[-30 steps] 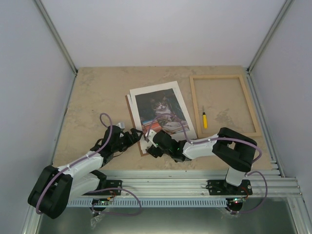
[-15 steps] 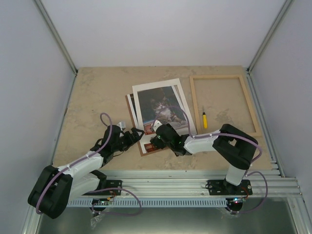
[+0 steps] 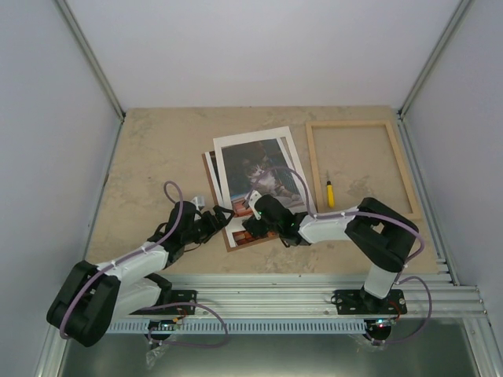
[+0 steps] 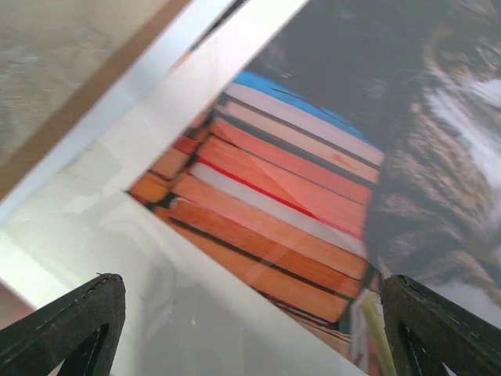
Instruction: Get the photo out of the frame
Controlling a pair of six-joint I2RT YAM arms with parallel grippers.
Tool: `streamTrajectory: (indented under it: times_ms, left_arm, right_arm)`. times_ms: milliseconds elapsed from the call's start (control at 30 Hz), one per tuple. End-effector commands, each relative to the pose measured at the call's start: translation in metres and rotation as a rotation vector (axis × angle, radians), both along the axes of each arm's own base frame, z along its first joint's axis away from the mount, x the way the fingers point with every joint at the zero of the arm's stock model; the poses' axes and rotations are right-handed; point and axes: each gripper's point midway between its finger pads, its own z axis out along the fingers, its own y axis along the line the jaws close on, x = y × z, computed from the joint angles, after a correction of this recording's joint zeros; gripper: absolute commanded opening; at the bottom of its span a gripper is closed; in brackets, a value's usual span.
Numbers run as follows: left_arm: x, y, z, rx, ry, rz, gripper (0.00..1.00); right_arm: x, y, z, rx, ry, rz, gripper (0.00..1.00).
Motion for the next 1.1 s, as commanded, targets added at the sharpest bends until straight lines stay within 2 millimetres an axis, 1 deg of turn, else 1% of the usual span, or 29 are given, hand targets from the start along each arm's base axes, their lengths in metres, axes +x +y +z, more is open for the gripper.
streamTrajectory:
  times_ms: [0,167,333,467,567,667,767,900,1067]
  left_arm:
    - [0.001,0.003,0.001,0.015,-0.015,0.017,0.97]
    - [0.001,0.004,0.003,0.022,-0.017,0.017,0.97]
    - [-0.001,0.002,0.005,0.008,-0.020,0.007,0.98]
    - [-0.003,0.000,0.005,-0.001,-0.016,-0.005,0.97]
    - [-0.005,-0.001,0.004,-0.013,-0.014,-0.008,0.97]
    - [-0.007,-0.003,0.004,-0.019,-0.011,-0.013,0.98]
    - [-0.009,-0.004,0.005,-0.027,-0.011,-0.011,0.97]
    - [-0.011,-0.008,0.007,-0.044,-0.010,-0.017,0.98]
    - [-0.017,-0.015,0.007,-0.061,0.005,-0.036,0.98]
  right_arm:
    - [-0.018,0.018,0.009,0.023,-0.002,0.133,0.90]
    - [-0.026,0.029,-0.001,-0.011,0.010,0.191,0.90]
    - [-0.029,0.029,-0.010,-0.050,0.018,0.201,0.90]
    - [-0.026,0.021,-0.018,-0.089,0.021,0.175,0.90]
    - [-0.019,0.013,-0.026,-0.130,0.026,0.120,0.90]
    - [-0.009,0.000,-0.031,-0.147,0.035,0.040,0.90]
    - [0.002,-0.013,-0.029,-0.133,0.041,-0.028,0.90]
    - [0.009,-0.025,-0.024,-0.104,0.043,-0.080,0.90]
    - [0.010,-0.026,-0.021,-0.083,0.044,-0.091,0.90]
